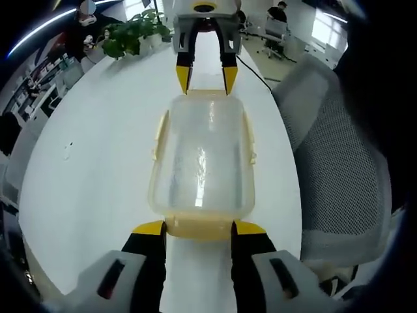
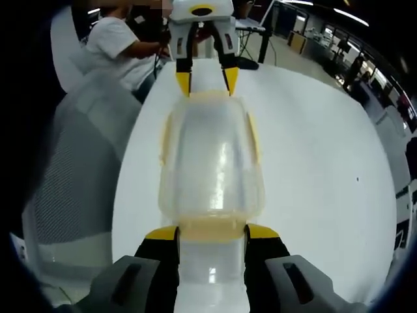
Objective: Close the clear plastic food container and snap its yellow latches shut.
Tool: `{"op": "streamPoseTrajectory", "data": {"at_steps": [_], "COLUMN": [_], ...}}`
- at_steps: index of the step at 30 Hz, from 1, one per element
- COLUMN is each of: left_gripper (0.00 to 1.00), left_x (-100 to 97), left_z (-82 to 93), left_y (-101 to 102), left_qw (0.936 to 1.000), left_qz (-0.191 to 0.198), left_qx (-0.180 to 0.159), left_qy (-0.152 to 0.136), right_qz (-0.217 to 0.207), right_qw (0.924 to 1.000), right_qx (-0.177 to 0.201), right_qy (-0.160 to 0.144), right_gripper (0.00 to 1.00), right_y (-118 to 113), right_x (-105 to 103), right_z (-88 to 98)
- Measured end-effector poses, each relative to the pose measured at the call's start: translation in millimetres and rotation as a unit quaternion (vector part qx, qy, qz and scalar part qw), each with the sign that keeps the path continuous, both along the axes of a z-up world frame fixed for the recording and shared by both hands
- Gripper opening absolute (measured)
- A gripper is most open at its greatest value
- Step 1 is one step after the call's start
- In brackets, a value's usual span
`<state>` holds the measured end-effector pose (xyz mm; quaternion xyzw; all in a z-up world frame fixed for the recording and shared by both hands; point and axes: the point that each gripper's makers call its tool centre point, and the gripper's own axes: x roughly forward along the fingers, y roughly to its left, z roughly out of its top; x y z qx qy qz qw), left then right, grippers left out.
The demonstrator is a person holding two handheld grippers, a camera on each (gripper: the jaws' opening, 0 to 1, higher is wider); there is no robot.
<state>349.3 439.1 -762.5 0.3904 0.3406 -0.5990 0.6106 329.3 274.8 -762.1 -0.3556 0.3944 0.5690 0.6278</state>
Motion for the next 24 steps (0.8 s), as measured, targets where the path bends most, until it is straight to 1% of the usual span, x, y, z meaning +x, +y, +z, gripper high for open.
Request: {"op": "streamPoseTrajectory", "data": {"at_steps": [5,9,16,24], "left_gripper": [0.37,0.37,0.37,0.37], "left_x": [0.7,1.3,1.8,-0.2], "left_z": [-1.2,-1.1,-2.9,-5.5], "left_y": [-10,-19,-34,-48], "left_qw": [1.0,1.0,1.0,1.0], "left_qz": [-0.001,0.001,-0.003,-0.008], "left_qx": [0.001,-0.005,-0.003,-0.003], "left_qy": [0.0,0.001,0.002,0.004], "right_qz": [0.001,0.001,-0.003,-0.008], "right_qw": [1.0,1.0,0.9999,1.0], "right_qx": [0.0,-0.001,-0.003,-0.003], "right_qy": [-0.005,-0.007,-0.009,-0.006], "right_gripper": [0.37,0.37,0.37,0.37], "right_y": [-10,-20,-35,-48], "right_x": [0,1,1,-2], "right_z": [0.7,-0.7,-1.6,-2.4]}}
